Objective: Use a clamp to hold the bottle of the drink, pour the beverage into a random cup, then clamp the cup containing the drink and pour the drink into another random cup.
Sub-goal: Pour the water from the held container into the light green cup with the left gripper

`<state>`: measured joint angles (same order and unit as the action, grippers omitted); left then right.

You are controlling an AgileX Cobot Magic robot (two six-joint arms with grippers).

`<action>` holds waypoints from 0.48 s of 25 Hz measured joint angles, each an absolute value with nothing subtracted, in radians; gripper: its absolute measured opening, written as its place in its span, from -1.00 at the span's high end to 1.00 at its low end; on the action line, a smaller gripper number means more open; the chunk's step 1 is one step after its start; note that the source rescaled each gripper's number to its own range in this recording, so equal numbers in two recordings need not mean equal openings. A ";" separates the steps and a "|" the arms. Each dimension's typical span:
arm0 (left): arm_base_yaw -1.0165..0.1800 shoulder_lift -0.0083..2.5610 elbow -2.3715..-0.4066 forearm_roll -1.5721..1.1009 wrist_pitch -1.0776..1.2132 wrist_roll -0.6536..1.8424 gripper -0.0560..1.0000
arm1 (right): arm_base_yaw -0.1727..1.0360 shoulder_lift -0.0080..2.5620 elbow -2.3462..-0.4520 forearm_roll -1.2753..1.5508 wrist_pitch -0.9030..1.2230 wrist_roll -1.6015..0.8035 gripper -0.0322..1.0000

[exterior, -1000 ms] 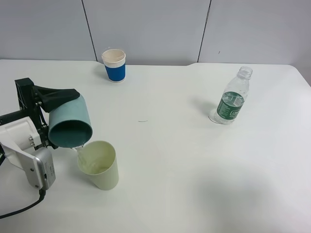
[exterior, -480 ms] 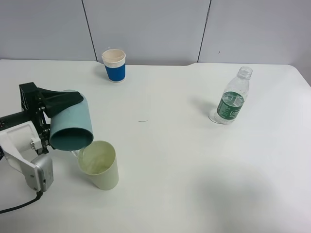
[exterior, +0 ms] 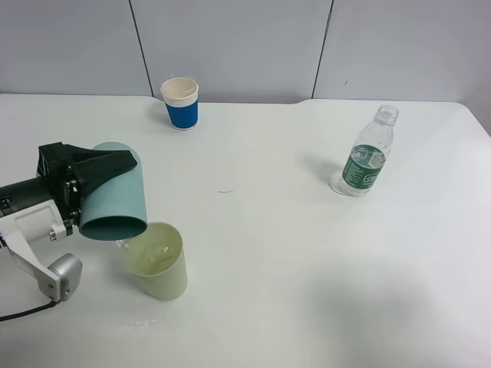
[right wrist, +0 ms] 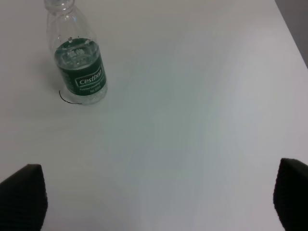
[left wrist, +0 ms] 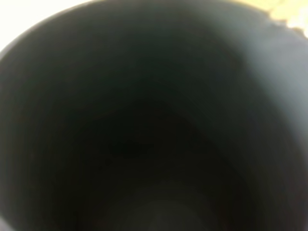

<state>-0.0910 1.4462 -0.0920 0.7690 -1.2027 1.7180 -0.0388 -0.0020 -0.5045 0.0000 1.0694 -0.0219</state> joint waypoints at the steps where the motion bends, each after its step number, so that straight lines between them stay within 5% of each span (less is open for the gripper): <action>1: -0.091 1.446 -0.092 0.769 -1.205 1.725 0.86 | -0.039 -0.002 -0.504 0.000 1.069 -0.022 -0.89; 12: -0.091 1.446 -0.092 0.773 -1.214 1.763 0.86 | -0.039 -0.002 -0.504 0.000 1.069 -0.022 -0.89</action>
<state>-0.0910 1.4462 -0.0920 0.7729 -1.2144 1.7626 -0.0388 -0.0020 -0.5045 0.0000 1.0694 -0.0219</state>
